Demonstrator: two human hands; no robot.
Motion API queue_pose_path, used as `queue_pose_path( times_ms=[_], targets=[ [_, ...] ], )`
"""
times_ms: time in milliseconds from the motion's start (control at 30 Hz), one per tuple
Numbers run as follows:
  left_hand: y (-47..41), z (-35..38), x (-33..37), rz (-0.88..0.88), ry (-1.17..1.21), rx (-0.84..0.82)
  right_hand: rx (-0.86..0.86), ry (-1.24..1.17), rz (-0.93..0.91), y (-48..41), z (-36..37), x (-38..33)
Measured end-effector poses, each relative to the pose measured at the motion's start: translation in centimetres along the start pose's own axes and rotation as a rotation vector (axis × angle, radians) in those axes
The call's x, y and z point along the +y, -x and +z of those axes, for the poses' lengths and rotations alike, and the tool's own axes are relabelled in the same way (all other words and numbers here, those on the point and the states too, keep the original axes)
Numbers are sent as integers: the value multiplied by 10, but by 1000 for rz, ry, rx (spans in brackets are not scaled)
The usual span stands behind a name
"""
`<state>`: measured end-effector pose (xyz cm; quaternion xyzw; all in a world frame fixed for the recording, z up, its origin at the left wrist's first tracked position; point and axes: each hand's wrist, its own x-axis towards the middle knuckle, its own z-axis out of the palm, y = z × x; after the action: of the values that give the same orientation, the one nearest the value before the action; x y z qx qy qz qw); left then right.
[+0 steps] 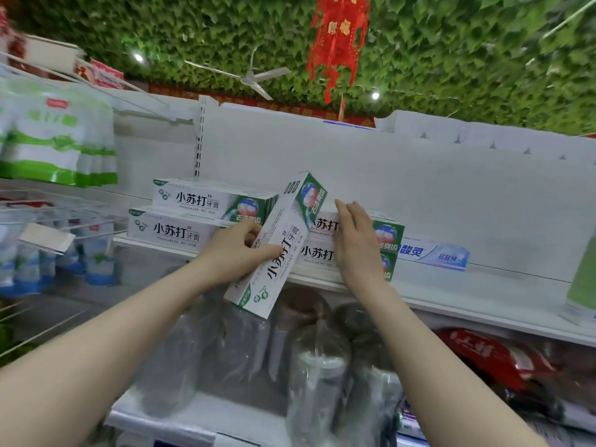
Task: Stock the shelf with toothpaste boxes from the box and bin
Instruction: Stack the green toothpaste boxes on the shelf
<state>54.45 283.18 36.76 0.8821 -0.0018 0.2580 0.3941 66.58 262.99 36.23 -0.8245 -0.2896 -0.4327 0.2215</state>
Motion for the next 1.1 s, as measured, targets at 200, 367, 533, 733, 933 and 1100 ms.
queue_pose_path(
  times_ms=[200,367,533,733,933,1100],
  targets=[
    [4,7,2,65,40,-80,27,-347,198,19,-32,-17],
    [15,10,14,223,-143,-108,-12,-615,388,29,-62,-27],
    [20,14,24,337,-182,-105,-20,-598,378,47,-84,-9],
    [22,23,33,527,-423,-57,-123,-690,693,61,-125,-10],
    [29,35,42,787,-634,73,-312,-857,984,76,-144,-1],
    [24,38,40,829,-680,144,-323,-1036,945,85,-149,10]
  ],
)
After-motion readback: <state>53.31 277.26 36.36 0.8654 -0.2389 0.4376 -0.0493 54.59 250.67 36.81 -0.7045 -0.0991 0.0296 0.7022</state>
